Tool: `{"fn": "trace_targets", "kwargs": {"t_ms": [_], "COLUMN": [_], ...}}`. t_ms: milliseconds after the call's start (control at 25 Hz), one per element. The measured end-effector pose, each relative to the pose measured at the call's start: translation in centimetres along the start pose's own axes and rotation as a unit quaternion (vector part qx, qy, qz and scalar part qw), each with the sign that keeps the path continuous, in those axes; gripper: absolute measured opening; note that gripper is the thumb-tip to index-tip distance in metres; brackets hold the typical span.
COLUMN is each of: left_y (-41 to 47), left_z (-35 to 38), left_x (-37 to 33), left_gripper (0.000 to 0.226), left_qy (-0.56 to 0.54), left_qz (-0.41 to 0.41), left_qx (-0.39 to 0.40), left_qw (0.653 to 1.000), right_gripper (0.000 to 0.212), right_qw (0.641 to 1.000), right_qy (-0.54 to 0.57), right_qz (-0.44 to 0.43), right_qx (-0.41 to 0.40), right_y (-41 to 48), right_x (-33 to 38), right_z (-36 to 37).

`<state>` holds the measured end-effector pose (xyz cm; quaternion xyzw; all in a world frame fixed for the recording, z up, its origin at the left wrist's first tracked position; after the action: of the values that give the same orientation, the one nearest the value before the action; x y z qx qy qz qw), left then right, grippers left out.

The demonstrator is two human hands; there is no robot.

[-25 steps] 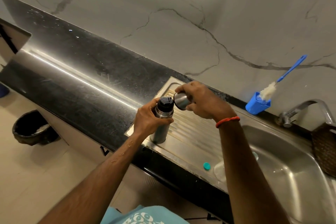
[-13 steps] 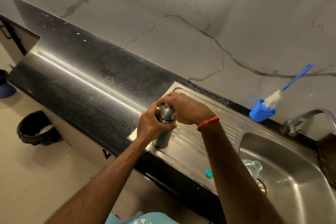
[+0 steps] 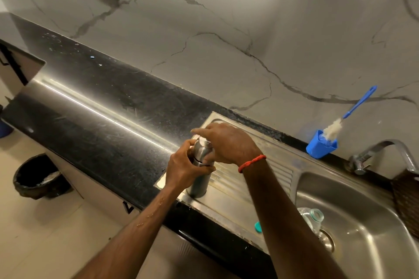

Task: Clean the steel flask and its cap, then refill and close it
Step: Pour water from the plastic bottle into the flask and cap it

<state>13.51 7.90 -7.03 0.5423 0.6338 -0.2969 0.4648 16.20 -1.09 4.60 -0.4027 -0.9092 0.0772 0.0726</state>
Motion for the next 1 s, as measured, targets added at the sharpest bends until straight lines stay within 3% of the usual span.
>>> {"fn": "trace_targets", "kwargs": {"t_ms": [80, 160, 320, 480, 680, 800, 920, 1000], "left_y": [0.0, 0.1, -0.1, -0.2, -0.1, -0.1, -0.3, -0.3], "left_z": [-0.1, 0.1, -0.1, -0.1, -0.1, -0.1, -0.1, -0.1], "left_x": [-0.2, -0.3, -0.2, -0.5, -0.1, -0.1, -0.3, -0.5], "left_gripper": [0.084, 0.087, 0.083, 0.067, 0.088, 0.084, 0.073, 0.070], "left_qy": [0.007, 0.008, 0.000, -0.011, 0.006, 0.005, -0.007, -0.011], "left_qz": [0.002, 0.011, 0.000, 0.011, 0.012, 0.008, 0.014, 0.015], "left_qx": [-0.006, -0.004, 0.000, 0.006, -0.002, -0.005, -0.001, 0.002], "left_qw": [1.000, 1.000, 1.000, 1.000, 1.000, 1.000, 1.000, 1.000], "right_gripper": [0.063, 0.054, 0.041, 0.056, 0.057, 0.035, 0.046, 0.046], "right_qw": [0.997, 0.997, 0.999, 0.995, 0.996, 0.999, 0.991, 0.991], "right_qy": [0.014, 0.013, 0.006, -0.009, 0.030, 0.022, -0.039, -0.046], "right_qz": [-0.067, -0.074, 0.006, 0.070, -0.070, -0.016, 0.068, 0.073], "right_qx": [0.033, 0.004, -0.047, -0.065, 0.041, -0.043, -0.104, -0.102], "right_y": [0.2, 0.6, 0.9, 0.8, 0.0, 0.3, 0.5, 0.4], "right_x": [1.1, 1.3, 0.1, -1.0, 1.0, 0.7, -0.6, -0.9], "right_z": [0.3, -0.1, 0.0, 0.5, -0.4, -0.7, 0.0, -0.1]}}
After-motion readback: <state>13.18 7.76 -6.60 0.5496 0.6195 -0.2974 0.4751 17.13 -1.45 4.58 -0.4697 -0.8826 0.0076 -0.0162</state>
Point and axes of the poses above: each hand's wrist, its own y-axis towards the middle knuckle, its own z-axis out of the palm, x = y × z, the point moved 8 cm from there along y, towards the middle knuckle, and after that the axes turned 2 degrees about x, right-handed, at the moved point
